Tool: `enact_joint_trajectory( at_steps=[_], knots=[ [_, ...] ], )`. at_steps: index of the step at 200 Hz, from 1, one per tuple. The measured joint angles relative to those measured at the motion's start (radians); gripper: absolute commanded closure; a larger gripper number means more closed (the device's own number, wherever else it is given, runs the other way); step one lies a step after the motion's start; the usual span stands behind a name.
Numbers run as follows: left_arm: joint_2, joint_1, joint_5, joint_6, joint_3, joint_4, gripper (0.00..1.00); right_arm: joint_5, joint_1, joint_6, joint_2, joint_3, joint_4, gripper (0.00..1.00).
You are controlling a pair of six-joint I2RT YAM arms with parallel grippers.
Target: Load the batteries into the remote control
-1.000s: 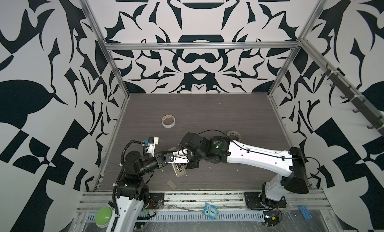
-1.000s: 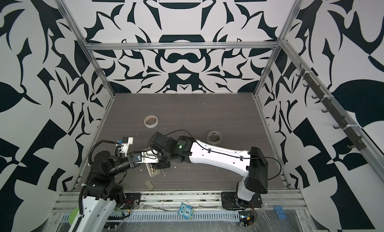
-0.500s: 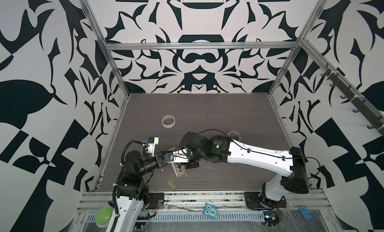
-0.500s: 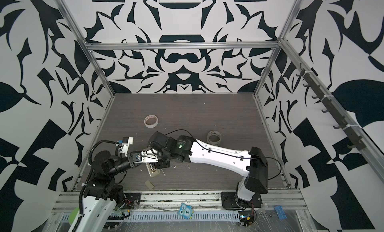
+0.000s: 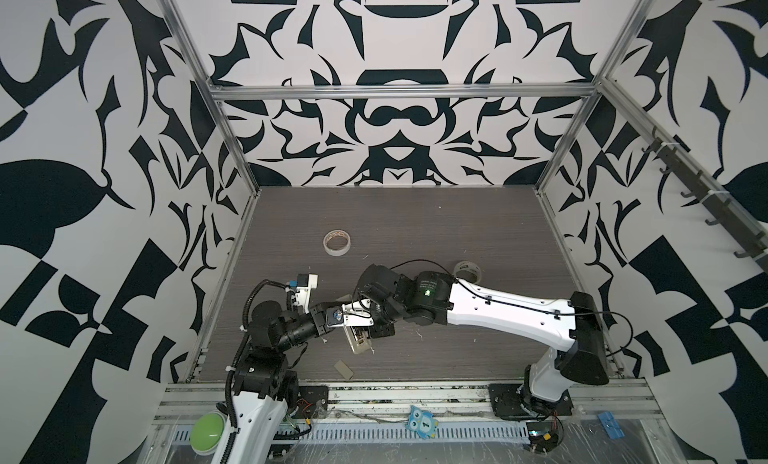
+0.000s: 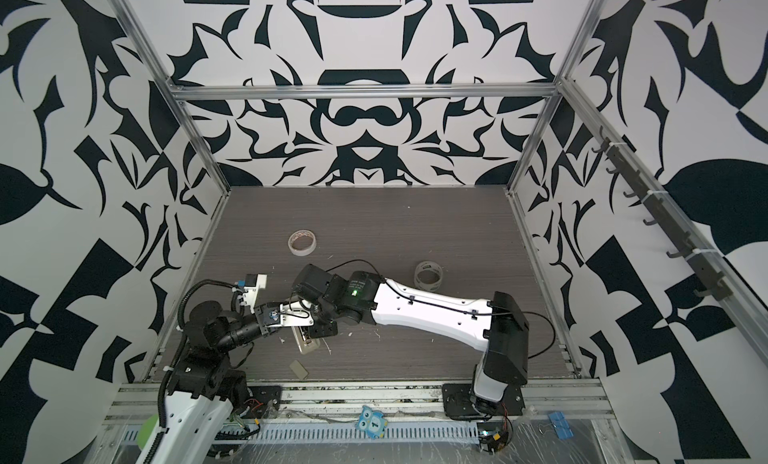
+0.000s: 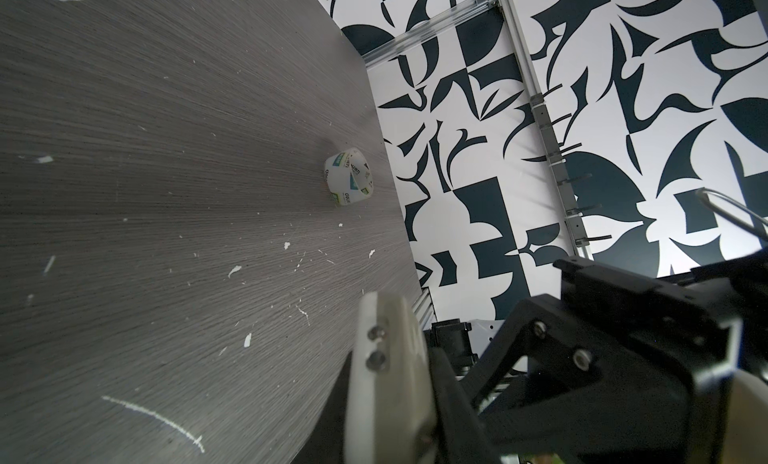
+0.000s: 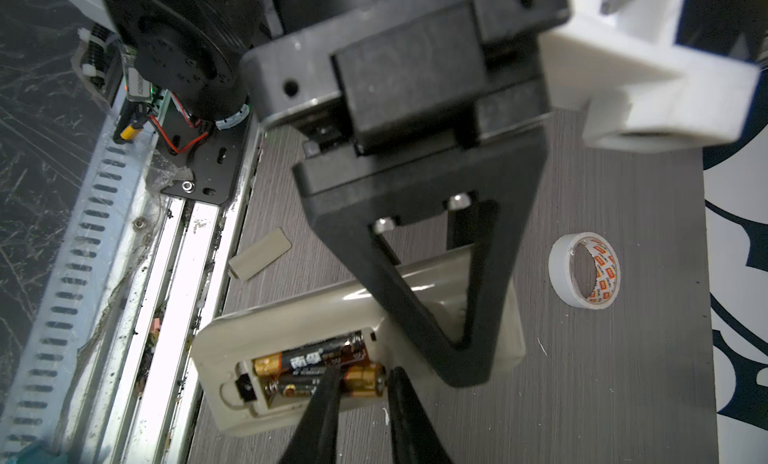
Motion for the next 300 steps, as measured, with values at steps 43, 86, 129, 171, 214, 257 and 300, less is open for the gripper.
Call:
enact_joint_trajectory(
  at_steps=[43, 86, 129, 171, 214, 257, 300],
  knots=[
    [0.000, 0.000, 0.000, 0.000, 0.000, 0.000, 1.00, 0.000, 0.000, 0.000, 0.002, 0.005, -0.002, 0.76],
    [0.000, 0.000, 0.000, 0.000, 0.000, 0.001, 1.00, 0.001, 0.000, 0.000, 0.002, 0.007, -0.010, 0.78],
    [0.000, 0.000, 0.000, 0.000, 0.000, 0.000, 1.00, 0.001, 0.000, 0.000, 0.002, 0.008, -0.016, 0.78],
    [0.001, 0.000, -0.003, 0.000, 0.000, -0.003, 1.00, 0.001, 0.000, -0.001, 0.010, 0.010, -0.018, 0.78],
    [0.001, 0.000, -0.006, 0.001, 0.000, -0.005, 1.00, 0.001, 0.000, -0.004, 0.020, 0.024, -0.031, 0.79],
    [0.003, 0.000, -0.010, 0.003, 0.000, -0.009, 1.00, 0.000, 0.000, -0.005, 0.027, 0.032, -0.042, 0.79],
    [0.006, 0.000, -0.016, 0.005, 0.000, -0.013, 1.00, 0.000, 0.000, -0.011, 0.039, 0.046, -0.054, 0.79]
  ],
)
